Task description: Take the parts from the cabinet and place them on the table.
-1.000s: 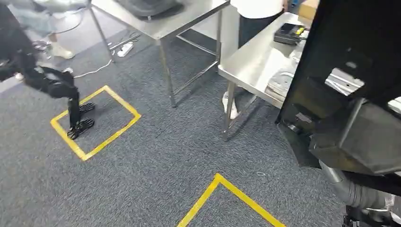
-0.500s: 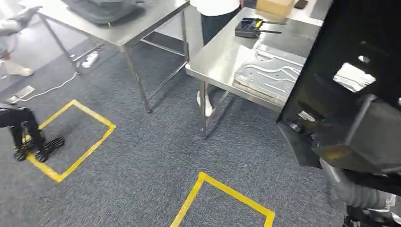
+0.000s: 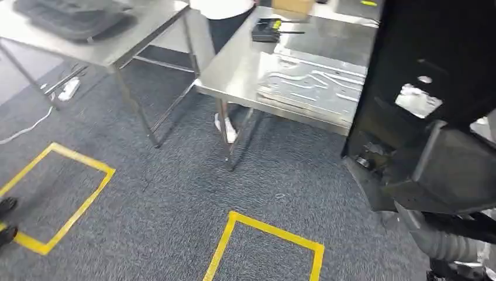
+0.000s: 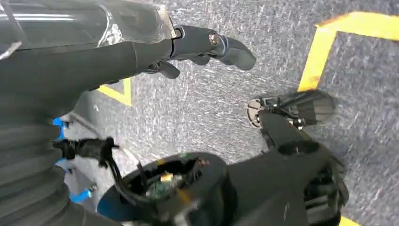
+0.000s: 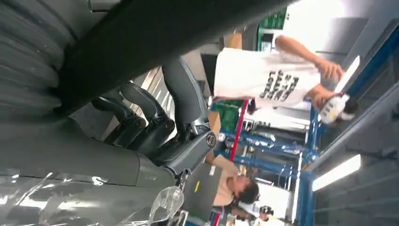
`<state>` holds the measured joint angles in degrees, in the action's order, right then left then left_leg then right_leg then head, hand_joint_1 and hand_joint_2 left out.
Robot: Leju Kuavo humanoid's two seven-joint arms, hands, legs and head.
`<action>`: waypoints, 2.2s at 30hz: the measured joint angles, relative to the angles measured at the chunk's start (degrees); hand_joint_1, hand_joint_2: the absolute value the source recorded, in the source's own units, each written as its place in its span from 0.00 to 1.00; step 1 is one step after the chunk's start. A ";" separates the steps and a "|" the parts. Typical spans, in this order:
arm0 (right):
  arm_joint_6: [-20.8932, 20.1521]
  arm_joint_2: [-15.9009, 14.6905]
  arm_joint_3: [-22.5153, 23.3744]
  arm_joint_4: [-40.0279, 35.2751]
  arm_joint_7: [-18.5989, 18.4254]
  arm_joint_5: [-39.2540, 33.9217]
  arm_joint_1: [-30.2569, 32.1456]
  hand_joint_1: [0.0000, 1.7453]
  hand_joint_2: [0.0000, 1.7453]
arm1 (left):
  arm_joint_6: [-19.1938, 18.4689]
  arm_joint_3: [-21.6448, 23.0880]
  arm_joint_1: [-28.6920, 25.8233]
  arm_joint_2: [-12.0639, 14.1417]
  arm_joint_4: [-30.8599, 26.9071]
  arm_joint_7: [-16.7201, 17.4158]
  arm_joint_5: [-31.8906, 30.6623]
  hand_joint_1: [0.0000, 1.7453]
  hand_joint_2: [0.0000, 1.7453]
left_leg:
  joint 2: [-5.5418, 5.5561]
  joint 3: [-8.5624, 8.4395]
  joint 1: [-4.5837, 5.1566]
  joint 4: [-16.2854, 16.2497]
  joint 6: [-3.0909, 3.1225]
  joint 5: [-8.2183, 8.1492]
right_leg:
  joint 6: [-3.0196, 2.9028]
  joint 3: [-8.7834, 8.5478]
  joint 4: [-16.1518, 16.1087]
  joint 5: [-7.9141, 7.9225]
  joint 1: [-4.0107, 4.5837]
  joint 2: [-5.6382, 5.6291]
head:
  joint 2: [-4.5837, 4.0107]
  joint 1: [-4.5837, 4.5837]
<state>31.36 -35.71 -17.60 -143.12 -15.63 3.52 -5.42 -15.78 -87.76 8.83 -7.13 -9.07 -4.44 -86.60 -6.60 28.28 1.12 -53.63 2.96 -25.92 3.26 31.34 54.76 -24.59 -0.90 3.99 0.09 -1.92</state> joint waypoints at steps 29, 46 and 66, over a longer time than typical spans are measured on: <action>-0.87 0.00 -1.01 -0.20 -1.03 3.08 -1.25 1.00 1.00 | 0.09 -0.04 0.00 1.03 0.00 -1.44 1.29 0.00 1.00 | 5.79 0.25 -0.66 0.27 0.41 0.84 | 1.68 -1.14 -0.48 -0.37 -0.74 -3.39 | 0.00 0.17; -0.92 0.46 -1.01 -0.22 0.28 2.80 -0.98 1.00 1.00 | -0.09 -0.04 0.10 1.49 0.00 -2.14 2.89 0.00 1.00 | 6.60 1.22 -1.13 -0.59 -0.94 0.45 | -0.61 -0.02 -0.40 0.40 -0.19 -4.54 | 0.00 0.05; -1.18 0.44 -0.94 -0.26 -0.42 3.08 -1.10 1.00 1.00 | 0.50 -0.04 0.16 1.42 0.00 -2.18 2.45 0.00 1.00 | 6.40 2.11 -0.98 -4.93 -1.39 -3.11 | -1.58 0.33 -0.37 0.45 -0.51 -3.94 | 0.00 0.00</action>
<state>30.18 -35.28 -18.53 -143.38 -16.04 6.60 -6.52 -15.28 -87.80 9.00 -5.70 -9.07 -6.62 -84.15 -0.20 30.39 0.13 -58.56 1.57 -29.03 1.67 31.67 54.38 -24.14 -1.41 0.05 0.09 -1.92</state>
